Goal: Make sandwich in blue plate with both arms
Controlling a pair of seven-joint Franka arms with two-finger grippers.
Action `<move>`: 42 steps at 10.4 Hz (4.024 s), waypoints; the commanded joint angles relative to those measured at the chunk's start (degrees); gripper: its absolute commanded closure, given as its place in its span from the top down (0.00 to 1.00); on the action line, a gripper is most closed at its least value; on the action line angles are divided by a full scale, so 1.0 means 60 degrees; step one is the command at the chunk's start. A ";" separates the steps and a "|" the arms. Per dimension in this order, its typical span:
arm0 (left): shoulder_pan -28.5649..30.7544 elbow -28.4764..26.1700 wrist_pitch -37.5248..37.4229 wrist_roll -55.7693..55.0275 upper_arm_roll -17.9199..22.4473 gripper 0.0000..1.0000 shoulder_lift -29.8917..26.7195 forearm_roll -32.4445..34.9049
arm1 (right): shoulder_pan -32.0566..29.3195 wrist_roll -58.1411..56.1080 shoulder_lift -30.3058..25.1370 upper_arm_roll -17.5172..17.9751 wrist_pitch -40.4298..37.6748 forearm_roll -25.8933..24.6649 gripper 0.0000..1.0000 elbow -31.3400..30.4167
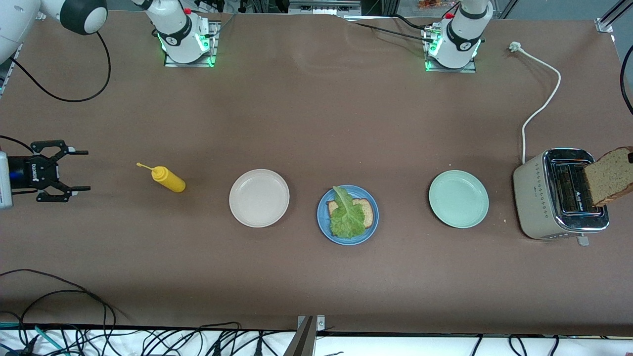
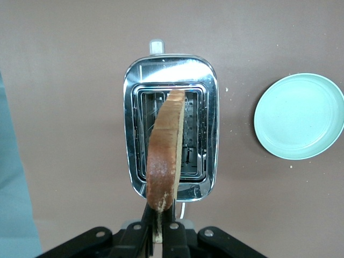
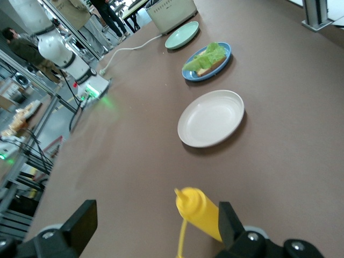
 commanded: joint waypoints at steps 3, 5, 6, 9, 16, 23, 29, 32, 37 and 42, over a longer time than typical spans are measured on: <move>-0.0533 0.0026 -0.0116 0.0048 0.0000 0.00 0.0045 -0.0260 | -0.0431 0.3635 -0.0739 0.2940 0.0617 -0.0470 1.00 0.0197; -0.0623 -0.0528 -0.0058 -0.0185 0.0029 0.00 -0.0158 -0.0886 | -0.0446 0.5289 -0.1221 0.3557 0.1159 -0.0804 1.00 0.0197; -0.0623 -0.0647 -0.0058 -0.0273 0.0029 0.00 -0.0174 -0.1296 | -0.0446 0.5892 -0.1528 0.4024 0.1481 -0.1300 1.00 0.0182; -0.1133 -0.1057 -0.0072 -0.1573 0.0014 0.00 -0.0290 -0.2265 | -0.0461 0.8014 -0.2422 0.5212 0.2274 -0.3304 1.00 0.0167; -0.2349 -0.2127 0.0190 -0.2676 0.0014 0.00 0.0220 -0.6715 | -0.0461 1.1932 -0.3875 0.6738 0.2435 -0.9252 1.00 0.0211; -0.4370 -0.2450 0.1873 -0.3175 0.0029 0.00 0.1728 -1.0337 | -0.0447 1.4067 -0.5951 0.7603 0.4397 -1.1368 0.98 -0.2887; -0.5178 -0.2304 0.3146 -0.2984 0.0029 0.00 0.2696 -1.1598 | 0.0795 1.5463 -0.6951 0.6713 0.4794 -1.1515 0.93 -0.3978; -0.5266 -0.2098 0.3794 -0.1760 0.0014 0.00 0.3238 -1.1831 | 0.0653 1.5595 -0.6762 0.6477 0.4883 -1.0698 1.00 -0.3759; -0.5413 -0.1908 0.4073 -0.1097 0.0029 0.00 0.3576 -1.2419 | 0.0608 1.6207 -0.6732 0.6212 0.4868 -1.1365 1.00 -0.3305; -0.5310 -0.1923 0.4073 0.0514 0.0029 0.00 0.3956 -1.2463 | 0.0637 1.6327 -0.6746 0.6182 0.4941 -1.2199 1.00 -0.3099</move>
